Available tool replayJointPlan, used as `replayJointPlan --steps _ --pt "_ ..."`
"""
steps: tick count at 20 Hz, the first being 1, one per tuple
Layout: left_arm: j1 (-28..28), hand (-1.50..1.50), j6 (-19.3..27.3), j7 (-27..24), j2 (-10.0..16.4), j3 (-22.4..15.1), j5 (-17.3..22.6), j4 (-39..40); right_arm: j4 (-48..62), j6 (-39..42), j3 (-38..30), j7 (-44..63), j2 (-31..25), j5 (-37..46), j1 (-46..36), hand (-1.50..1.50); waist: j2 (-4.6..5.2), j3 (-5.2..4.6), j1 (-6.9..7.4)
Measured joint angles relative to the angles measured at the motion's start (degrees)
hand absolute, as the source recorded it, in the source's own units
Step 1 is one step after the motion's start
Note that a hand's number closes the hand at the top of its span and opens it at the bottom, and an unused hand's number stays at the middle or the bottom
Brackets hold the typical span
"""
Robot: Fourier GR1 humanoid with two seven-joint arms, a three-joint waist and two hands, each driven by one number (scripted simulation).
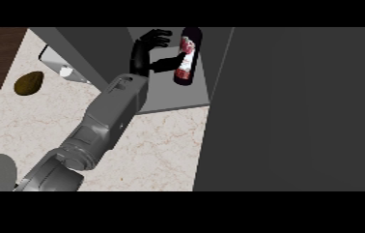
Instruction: Pick up the wine, place it into the cabinet and close the cabinet
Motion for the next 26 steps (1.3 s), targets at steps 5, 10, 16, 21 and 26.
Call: replayJointPlan --steps 5,10,16,21,26 --pt "-1.17 -1.5 2.56 -0.26 0.93 0.09 -0.56 1.76 0.02 0.65 -0.14 -0.9 -0.26 -0.24 0.14 -1.5 0.19 -0.01 -0.37" --pt "-1.2 -1.5 1.22 -1.72 1.6 0.99 -0.03 1.79 -0.05 1.11 0.08 -1.61 -0.58 -0.41 0.45 -1.5 0.2 -0.09 -0.57" --pt "-2.26 1.5 -4.55 -3.78 1.39 3.16 1.83 -0.14 -0.04 1.27 -0.44 -2.36 -0.85 -0.6 0.82 -1.5 -0.02 -0.1 0.05" --pt "-3.26 1.5 -10.58 -4.99 1.12 5.17 3.62 -1.69 -0.16 1.24 -0.52 -2.82 -1.62 -0.71 2.07 -1.5 -0.45 -0.07 0.76" --pt "-4.22 -1.5 -15.66 -4.83 -0.19 6.12 4.42 -2.49 -0.46 0.86 -0.71 -2.71 -2.45 -0.75 3.21 -1.5 -1.04 -0.03 2.0"
